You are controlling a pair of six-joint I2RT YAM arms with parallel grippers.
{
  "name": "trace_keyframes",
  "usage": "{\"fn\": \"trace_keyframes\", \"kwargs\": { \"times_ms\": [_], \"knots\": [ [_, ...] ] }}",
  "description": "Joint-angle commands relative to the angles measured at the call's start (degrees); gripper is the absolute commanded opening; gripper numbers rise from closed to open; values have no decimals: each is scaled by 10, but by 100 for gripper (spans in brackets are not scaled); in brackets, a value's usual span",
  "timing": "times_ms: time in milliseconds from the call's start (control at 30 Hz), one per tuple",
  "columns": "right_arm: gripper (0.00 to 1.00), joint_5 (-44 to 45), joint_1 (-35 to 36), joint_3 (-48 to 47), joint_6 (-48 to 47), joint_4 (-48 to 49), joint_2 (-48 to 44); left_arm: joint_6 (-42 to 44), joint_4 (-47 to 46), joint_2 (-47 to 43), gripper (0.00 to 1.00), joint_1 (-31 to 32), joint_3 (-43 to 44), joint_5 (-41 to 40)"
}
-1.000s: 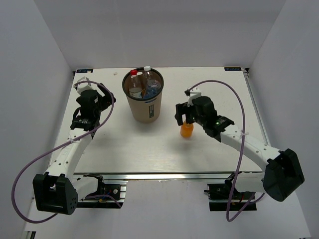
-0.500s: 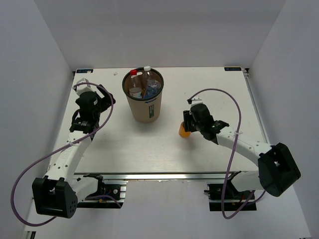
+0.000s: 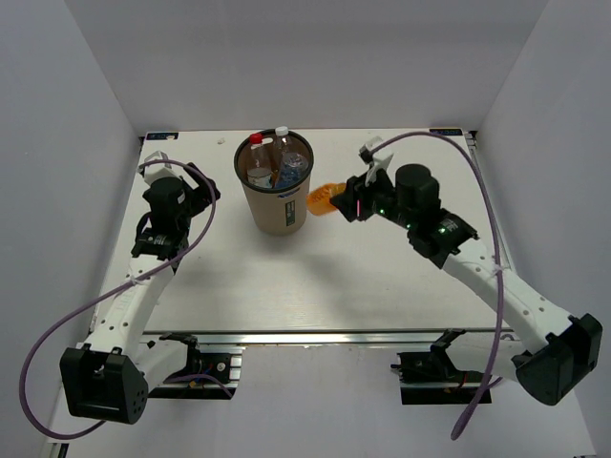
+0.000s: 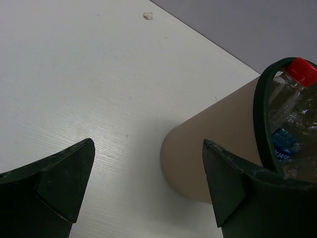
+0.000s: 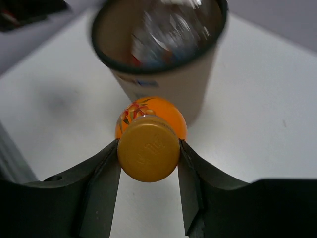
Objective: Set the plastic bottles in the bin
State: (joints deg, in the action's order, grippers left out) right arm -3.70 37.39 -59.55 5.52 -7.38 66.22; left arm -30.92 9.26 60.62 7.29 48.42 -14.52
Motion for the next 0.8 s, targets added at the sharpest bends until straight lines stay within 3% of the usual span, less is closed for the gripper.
{"fn": "trace_keyframes", "kwargs": {
  "times_ms": [0, 67, 167, 300, 400, 767],
  "knots": [
    [13, -196, 6, -85, -52, 67, -7, -1, 1, -22, 98, -3, -7, 4],
    [13, -267, 7, -130, -52, 94, 13, 0, 2, -24, 98, -3, -8, 3],
    [12, -306, 18, -212, -50, 104, 82, -3, 4, -28, 98, -3, -7, 1],
    [13, -260, 37, -353, -52, 74, 225, -2, 10, -35, 98, -3, -9, -5],
    [13, -201, 44, -470, -53, -16, 312, -2, 16, -44, 98, -3, -11, -18],
    [16, -60, 66, -453, -86, -86, 358, -7, 20, -43, 98, -3, -10, -37]
  ]
}}
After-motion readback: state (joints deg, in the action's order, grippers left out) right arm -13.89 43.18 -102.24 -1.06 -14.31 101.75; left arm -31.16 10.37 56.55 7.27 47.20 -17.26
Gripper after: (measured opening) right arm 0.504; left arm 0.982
